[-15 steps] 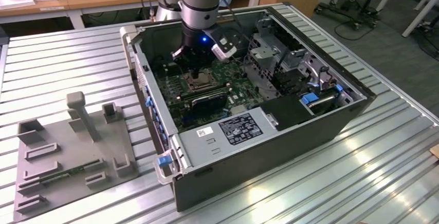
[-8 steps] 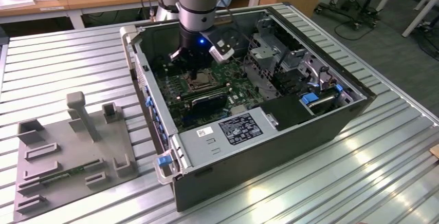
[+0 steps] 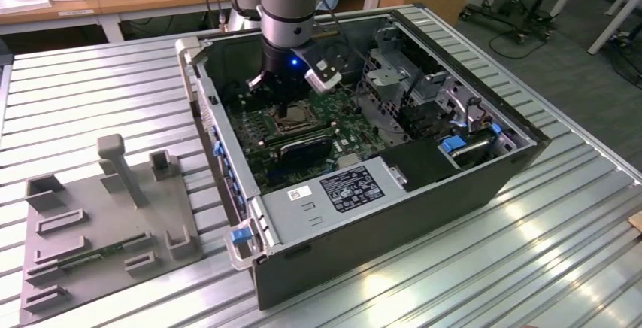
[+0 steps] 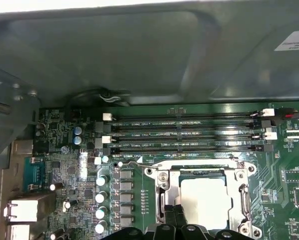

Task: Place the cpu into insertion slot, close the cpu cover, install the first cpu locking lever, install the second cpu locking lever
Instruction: 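Close the cpu cover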

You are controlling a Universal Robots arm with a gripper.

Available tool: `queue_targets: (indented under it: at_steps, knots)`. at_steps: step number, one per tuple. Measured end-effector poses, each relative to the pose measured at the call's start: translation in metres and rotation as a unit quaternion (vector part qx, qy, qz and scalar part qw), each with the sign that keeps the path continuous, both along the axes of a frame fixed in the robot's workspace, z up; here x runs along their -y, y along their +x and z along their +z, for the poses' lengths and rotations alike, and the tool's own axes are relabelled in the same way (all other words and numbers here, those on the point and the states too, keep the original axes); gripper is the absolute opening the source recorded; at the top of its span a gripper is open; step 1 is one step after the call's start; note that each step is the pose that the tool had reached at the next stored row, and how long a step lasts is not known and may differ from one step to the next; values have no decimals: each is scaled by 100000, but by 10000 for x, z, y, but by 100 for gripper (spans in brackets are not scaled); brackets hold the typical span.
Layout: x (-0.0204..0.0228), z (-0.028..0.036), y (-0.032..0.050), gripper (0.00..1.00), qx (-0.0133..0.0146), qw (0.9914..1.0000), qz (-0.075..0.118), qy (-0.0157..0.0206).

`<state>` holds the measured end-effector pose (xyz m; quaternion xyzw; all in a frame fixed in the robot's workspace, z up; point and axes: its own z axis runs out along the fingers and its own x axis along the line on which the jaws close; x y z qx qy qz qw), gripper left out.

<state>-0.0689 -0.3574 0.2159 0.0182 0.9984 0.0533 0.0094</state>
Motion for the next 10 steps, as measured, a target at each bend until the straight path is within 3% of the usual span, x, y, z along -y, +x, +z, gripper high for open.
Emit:
queue_targets:
  at_steps: [2, 6, 10]
  knots:
    - [-1, -16, -1, 11, 119, 100000, -5, 136]
    - [0, -78, -6, 11, 128, 100000, -3, 128]
    - [-4, -102, -19, 11, 130, 100000, -88, 134]
